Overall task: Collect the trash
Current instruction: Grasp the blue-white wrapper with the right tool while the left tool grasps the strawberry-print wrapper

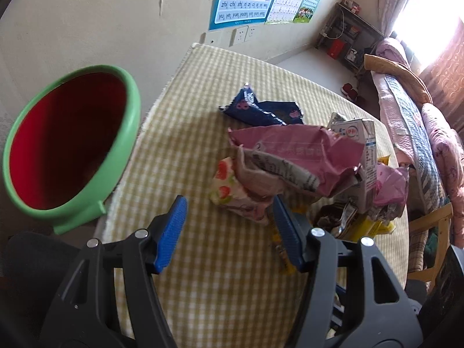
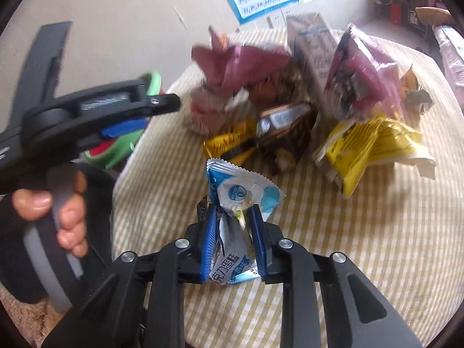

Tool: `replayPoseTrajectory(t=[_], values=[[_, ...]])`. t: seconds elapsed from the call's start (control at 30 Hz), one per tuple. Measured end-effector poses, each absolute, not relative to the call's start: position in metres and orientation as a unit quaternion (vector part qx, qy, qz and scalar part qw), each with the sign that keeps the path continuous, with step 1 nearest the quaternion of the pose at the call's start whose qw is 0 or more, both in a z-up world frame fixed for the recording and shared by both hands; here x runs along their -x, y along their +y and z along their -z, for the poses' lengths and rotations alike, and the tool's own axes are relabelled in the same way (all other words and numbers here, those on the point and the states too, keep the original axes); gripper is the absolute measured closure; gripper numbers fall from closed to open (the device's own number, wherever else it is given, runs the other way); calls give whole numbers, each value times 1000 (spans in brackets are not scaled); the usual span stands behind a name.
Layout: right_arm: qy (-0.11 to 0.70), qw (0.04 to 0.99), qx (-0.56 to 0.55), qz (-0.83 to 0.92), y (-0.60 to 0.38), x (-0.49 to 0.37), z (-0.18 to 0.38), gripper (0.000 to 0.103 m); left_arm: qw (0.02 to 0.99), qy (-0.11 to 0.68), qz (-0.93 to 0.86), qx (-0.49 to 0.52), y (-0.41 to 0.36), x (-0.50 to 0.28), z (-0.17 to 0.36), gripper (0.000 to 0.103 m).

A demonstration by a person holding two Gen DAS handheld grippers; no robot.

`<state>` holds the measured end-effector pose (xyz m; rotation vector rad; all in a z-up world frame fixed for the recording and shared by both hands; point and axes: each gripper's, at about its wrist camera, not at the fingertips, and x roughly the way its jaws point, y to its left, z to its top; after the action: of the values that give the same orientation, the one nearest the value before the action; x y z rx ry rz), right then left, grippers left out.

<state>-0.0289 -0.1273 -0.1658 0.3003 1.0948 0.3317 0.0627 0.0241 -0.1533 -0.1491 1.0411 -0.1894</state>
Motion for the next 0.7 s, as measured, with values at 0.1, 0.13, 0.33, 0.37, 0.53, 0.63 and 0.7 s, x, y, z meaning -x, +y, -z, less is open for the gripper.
replayPoseTrajectory(t=[0.1, 0.13, 0.33, 0.37, 0.53, 0.63, 0.7], values=[[510, 833, -147, -157, -137, 31, 161, 85, 854, 506, 98, 71, 15, -73, 159, 39], [508, 834, -149, -157, -139, 32, 160, 85, 852, 511, 95, 69, 13, -77, 161, 38], [502, 835, -158, -160, -148, 33, 155, 85, 838, 536, 85, 53, 0, -92, 178, 37], [501, 835, -159, -160, -149, 33, 154, 85, 837, 538, 83, 50, -1, -94, 181, 37], [497, 837, -164, -161, -153, 35, 152, 85, 832, 547, 78, 49, -2, -98, 186, 38], [495, 837, -166, -162, -154, 36, 153, 85, 834, 544, 81, 47, -3, -96, 185, 43], [494, 838, -167, -164, -154, 37, 153, 85, 835, 542, 84, 42, -3, -93, 184, 45]])
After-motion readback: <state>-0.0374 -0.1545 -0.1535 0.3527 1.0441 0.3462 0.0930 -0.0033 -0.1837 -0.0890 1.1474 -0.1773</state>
